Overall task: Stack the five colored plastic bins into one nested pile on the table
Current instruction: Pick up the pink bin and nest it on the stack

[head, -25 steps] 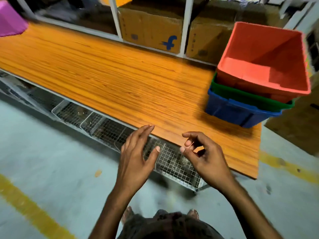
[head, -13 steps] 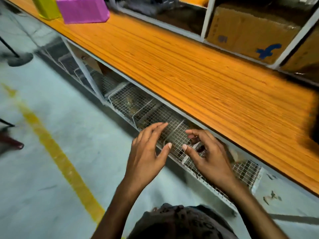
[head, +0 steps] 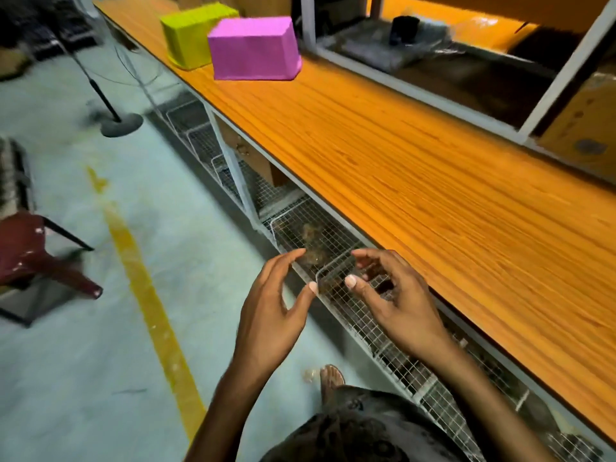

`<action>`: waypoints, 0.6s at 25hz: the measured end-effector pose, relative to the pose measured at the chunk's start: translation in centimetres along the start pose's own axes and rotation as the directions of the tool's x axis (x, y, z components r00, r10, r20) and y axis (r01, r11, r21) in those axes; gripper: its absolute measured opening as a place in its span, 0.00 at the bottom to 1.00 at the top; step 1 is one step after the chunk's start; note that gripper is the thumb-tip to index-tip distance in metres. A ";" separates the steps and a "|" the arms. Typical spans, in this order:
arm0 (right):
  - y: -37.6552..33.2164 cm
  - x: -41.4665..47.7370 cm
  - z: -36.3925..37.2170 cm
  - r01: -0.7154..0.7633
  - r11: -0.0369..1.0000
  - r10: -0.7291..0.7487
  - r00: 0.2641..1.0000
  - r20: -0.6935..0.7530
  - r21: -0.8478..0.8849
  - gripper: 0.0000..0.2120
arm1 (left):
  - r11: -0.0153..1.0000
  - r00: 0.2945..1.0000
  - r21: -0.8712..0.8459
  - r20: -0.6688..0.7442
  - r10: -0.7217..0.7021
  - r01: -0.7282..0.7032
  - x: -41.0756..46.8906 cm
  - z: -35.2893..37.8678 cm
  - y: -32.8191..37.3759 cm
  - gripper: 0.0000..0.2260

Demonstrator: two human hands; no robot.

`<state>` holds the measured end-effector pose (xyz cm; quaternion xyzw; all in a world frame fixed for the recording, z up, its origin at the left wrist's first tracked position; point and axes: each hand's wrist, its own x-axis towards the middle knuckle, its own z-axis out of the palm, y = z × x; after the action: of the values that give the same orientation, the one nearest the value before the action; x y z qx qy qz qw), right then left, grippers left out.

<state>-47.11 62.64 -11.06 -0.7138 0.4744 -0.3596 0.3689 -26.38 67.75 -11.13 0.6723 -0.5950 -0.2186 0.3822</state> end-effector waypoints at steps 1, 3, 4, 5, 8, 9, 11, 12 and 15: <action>-0.1 2.5 0.6 0.007 1.000 -0.007 1.000 0.003 0.007 0.19 | 1.000 1.000 0.008 -0.014 -0.006 0.006 2.1 -0.7 -0.4 0.21; -0.6 8.2 1.8 0.022 1.000 -0.023 1.000 0.013 0.016 0.19 | 1.000 0.999 0.007 -0.041 -0.013 0.013 6.8 -2.3 -1.3 0.21; -0.9 10.7 2.3 0.031 0.999 -0.031 0.999 0.017 0.016 0.19 | 1.000 0.999 0.006 -0.051 -0.012 0.012 9.1 -3.0 -1.9 0.21; -1.3 13.0 2.9 0.036 0.999 -0.036 0.999 0.023 0.014 0.19 | 1.000 0.998 0.012 -0.061 -0.015 0.016 11.2 -3.7 -2.4 0.21; -2.5 19.1 5.2 0.037 0.999 -0.038 0.999 0.018 0.025 0.18 | 1.000 0.997 -0.003 -0.075 -0.014 0.014 17.0 -5.9 -4.4 0.20; -2.8 20.9 6.2 0.031 0.999 -0.032 0.999 0.011 0.039 0.17 | 1.000 0.997 -0.005 -0.075 -0.010 0.010 18.9 -6.6 -5.5 0.20; -3.3 24.7 8.8 0.012 0.998 -0.012 1.000 0.007 0.064 0.16 | 1.000 0.997 -0.013 -0.075 -0.012 0.011 23.1 -8.2 -8.1 0.20; -3.4 26.9 10.5 0.011 0.998 -0.011 1.000 0.002 0.069 0.17 | 1.000 0.997 -0.020 -0.074 -0.008 0.007 25.5 -9.2 -9.8 0.21; -4.2 33.0 15.4 -0.002 0.997 0.006 0.999 -0.039 0.078 0.17 | 0.999 0.999 -0.033 -0.053 0.006 -0.008 32.1 -12.6 -14.7 0.20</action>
<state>-22.47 35.55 -9.30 -0.6907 0.4687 -0.3911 0.3876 -1.32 39.91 -9.67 0.6693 -0.5834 -0.2096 0.4097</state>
